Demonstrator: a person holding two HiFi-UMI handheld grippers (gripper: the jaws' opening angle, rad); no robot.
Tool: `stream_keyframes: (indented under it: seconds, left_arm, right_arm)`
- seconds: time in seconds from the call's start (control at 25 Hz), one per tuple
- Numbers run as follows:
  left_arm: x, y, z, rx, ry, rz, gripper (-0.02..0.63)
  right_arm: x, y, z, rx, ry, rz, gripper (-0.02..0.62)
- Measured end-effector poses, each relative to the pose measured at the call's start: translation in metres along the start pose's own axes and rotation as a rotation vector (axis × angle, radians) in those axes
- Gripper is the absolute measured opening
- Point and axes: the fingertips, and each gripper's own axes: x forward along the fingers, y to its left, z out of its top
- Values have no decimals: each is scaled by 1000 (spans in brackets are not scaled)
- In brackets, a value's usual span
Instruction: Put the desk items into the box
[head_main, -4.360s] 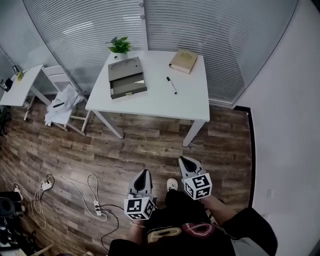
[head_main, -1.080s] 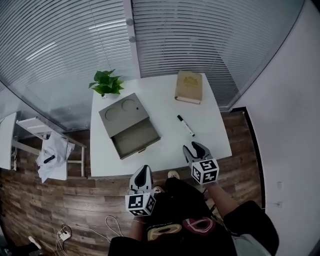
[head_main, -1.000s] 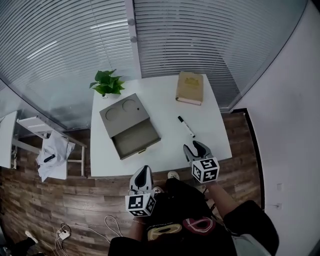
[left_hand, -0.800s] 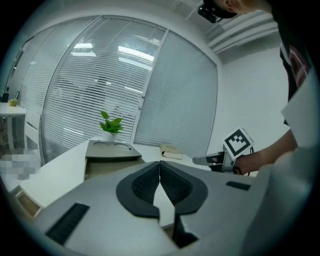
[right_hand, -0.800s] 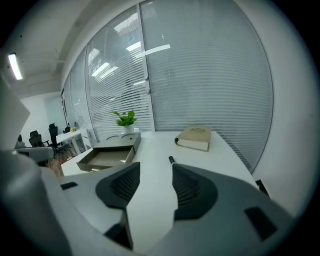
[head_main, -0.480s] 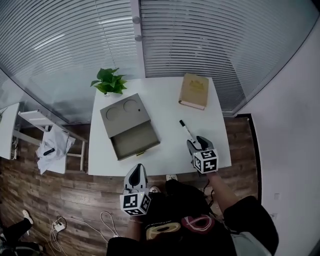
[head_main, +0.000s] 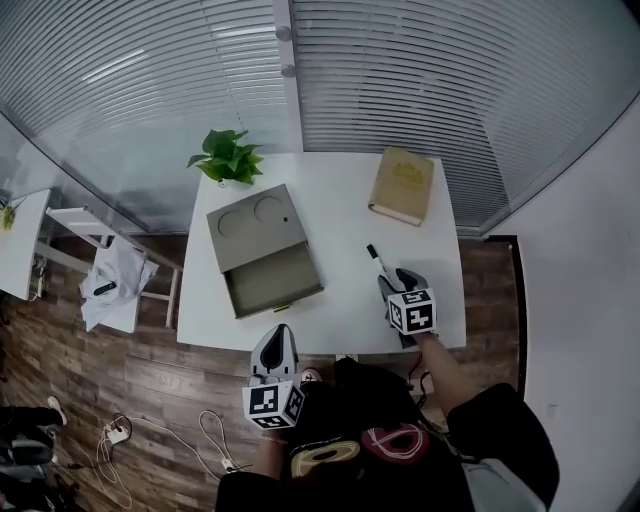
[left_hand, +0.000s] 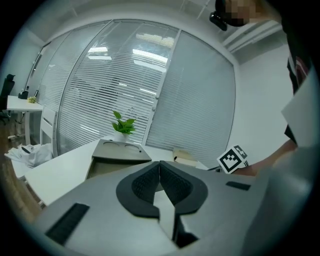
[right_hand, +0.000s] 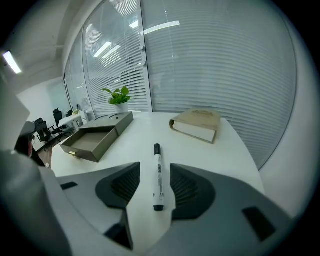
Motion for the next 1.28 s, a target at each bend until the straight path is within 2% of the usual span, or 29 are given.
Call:
stream_keyframes:
  seconds: [0.24,0.56,0.76,1.12,1.16,1.28]
  left_arm:
    - [0,5,-3,-11,-4,58,18]
    - [-1,15,-2,-16,-7,112,18]
    - [0,17,-4,-23,-1,127,17]
    - [-3,22,-2,-16,1,138,18]
    - [-4,23,-2,-15,1,140,17]
    - [-7,24,-3,-20,3,144,17]
  right_arm:
    - [23,-7,-4,-25,60,25,192]
    - [36,-8,-4,-46,87,38,175]
    - [42,-7,-9,-53,113,46,164]
    - [43,-7,-14,-87,129,15,110]
    - [43,-7,-14,-92,127,9,84]
    - [43,-7,-14,-99,126,-1,83]
